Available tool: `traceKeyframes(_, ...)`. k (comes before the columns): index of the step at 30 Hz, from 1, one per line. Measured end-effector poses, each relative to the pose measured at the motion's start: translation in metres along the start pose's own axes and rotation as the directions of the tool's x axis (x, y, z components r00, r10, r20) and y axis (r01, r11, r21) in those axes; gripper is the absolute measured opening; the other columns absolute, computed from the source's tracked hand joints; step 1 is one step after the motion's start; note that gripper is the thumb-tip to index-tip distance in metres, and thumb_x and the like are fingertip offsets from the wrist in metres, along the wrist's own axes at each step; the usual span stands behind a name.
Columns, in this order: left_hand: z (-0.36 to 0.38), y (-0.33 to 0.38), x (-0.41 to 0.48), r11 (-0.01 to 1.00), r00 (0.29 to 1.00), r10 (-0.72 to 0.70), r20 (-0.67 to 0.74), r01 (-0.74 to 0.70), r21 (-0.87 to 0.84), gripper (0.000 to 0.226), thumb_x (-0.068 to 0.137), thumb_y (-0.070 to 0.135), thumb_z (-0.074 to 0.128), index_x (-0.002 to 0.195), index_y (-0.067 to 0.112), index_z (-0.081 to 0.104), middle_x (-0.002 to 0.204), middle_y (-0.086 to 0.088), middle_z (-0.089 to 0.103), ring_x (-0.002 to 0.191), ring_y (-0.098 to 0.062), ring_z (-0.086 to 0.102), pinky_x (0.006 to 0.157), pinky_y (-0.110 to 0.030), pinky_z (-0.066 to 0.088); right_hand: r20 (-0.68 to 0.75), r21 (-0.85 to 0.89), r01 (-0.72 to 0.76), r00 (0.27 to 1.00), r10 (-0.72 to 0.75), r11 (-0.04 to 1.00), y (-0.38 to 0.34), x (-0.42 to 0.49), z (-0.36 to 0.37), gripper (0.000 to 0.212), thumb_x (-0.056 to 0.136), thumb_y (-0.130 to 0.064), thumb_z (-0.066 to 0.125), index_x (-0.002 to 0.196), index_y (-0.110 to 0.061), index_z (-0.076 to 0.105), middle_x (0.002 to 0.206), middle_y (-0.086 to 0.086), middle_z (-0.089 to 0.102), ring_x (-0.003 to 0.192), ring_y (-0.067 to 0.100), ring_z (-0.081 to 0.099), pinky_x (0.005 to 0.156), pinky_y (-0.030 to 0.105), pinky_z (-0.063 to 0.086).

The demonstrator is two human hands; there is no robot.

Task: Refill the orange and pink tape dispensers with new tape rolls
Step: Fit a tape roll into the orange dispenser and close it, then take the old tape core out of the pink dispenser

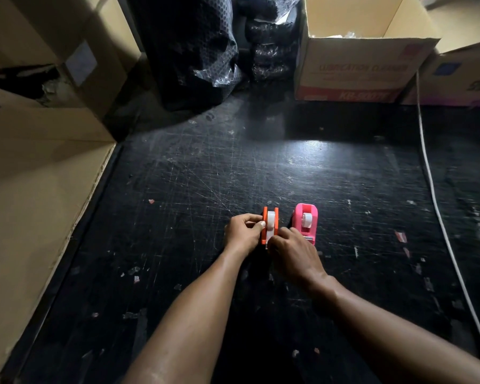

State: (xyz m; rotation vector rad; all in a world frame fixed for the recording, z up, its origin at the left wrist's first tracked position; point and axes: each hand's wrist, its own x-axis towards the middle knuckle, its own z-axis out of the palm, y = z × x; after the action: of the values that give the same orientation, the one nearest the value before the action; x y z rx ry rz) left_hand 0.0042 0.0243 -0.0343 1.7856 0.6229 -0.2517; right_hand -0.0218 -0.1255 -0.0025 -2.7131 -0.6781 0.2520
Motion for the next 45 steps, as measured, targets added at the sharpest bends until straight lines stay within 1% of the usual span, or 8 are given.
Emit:
traceKeyframes(13,-0.005,0.003,-0.004,0.997,0.999,-0.026,0.019,0.024,0.07,0.01,0.082,0.035,0.072,0.087,0.027,0.076,0.09,0.006,0.077,0.085,-0.013,0.073,0.086,-0.041,0.06,0.001,0.066,-0.039,0.999,0.039,0.997,0.012,-0.012,-0.004,0.02,0.085,-0.036,0.061,0.101,-0.027,0.068,0.096,0.0,0.063,0.087,0.023,0.061,0.061,0.036,0.046)
traceKeyframes(15,-0.007,0.004,-0.003,0.998,0.999,-0.036,0.03,0.034,0.056,0.014,0.081,0.037,0.072,0.089,0.027,0.075,0.09,0.004,0.076,0.084,-0.016,0.073,0.087,-0.045,0.06,-0.073,0.131,-0.093,0.992,0.103,0.987,0.025,-0.015,-0.01,0.015,0.079,-0.033,0.066,0.091,-0.025,0.069,0.09,0.0,0.066,0.079,0.025,0.064,0.06,0.038,0.052)
traceKeyframes(18,-0.01,0.014,-0.006,0.986,0.997,0.055,-0.046,-0.047,0.161,0.019,0.084,0.034,0.069,0.099,0.024,0.074,0.093,0.006,0.073,0.089,-0.014,0.068,0.09,-0.032,0.055,-0.179,0.222,-0.244,0.942,0.286,0.944,0.05,-0.019,-0.024,0.01,0.076,-0.026,0.07,0.086,-0.024,0.07,0.084,-0.001,0.069,0.073,0.023,0.067,0.06,0.034,0.052)
traceKeyframes(22,-0.001,0.03,-0.011,0.919,0.957,0.273,-0.099,-0.229,0.32,0.018,0.084,0.024,0.066,0.1,0.019,0.073,0.099,-0.002,0.07,0.091,-0.016,0.066,0.084,-0.024,0.048,-0.11,0.256,-0.366,0.908,0.403,0.895,0.081,-0.014,-0.038,0.021,0.074,-0.026,0.07,0.094,-0.025,0.069,0.088,-0.001,0.067,0.08,0.025,0.068,0.07,0.038,0.055)
traceKeyframes(26,0.019,0.044,-0.01,0.816,0.902,0.432,0.014,-0.397,0.42,0.024,0.084,0.019,0.065,0.106,0.015,0.072,0.104,-0.006,0.068,0.1,-0.023,0.064,0.092,-0.03,0.048,-0.039,0.23,-0.343,0.932,0.361,0.911,0.09,0.001,-0.042,0.038,0.072,-0.028,0.075,0.109,-0.026,0.066,0.098,0.003,0.062,0.089,0.026,0.065,0.075,0.038,0.055)
traceKeyframes(35,0.044,0.052,-0.017,0.511,0.85,0.443,0.287,-0.502,0.697,0.029,0.086,0.03,0.056,0.111,0.029,0.071,0.123,0.008,0.067,0.125,-0.019,0.048,0.114,-0.041,0.018,0.03,0.093,-0.277,0.961,0.275,0.956,0.088,0.03,-0.042,0.036,0.08,-0.04,0.066,0.114,-0.032,0.065,0.105,0.005,0.051,0.104,0.027,0.049,0.08,0.037,0.049)
traceKeyframes(40,0.044,0.053,-0.023,0.544,0.847,0.456,0.274,-0.509,0.667,0.029,0.086,0.031,0.055,0.111,0.028,0.07,0.122,0.007,0.067,0.129,-0.015,0.048,0.12,-0.047,0.008,-0.018,0.201,-0.223,0.973,0.232,0.954,0.085,0.026,-0.052,0.034,0.075,-0.029,0.071,0.109,-0.026,0.067,0.097,0.004,0.064,0.09,0.028,0.064,0.072,0.037,0.052)
traceKeyframes(45,0.049,0.068,-0.04,0.748,0.865,0.459,0.206,-0.5,0.437,0.031,0.082,0.038,0.058,0.105,0.026,0.075,0.104,0.004,0.078,0.102,-0.016,0.07,0.1,-0.036,0.048,-0.111,0.267,-0.182,0.97,0.217,0.946,0.078,0.01,-0.07,0.03,0.074,-0.026,0.075,0.103,-0.021,0.071,0.089,0.005,0.067,0.08,0.028,0.066,0.069,0.04,0.054)
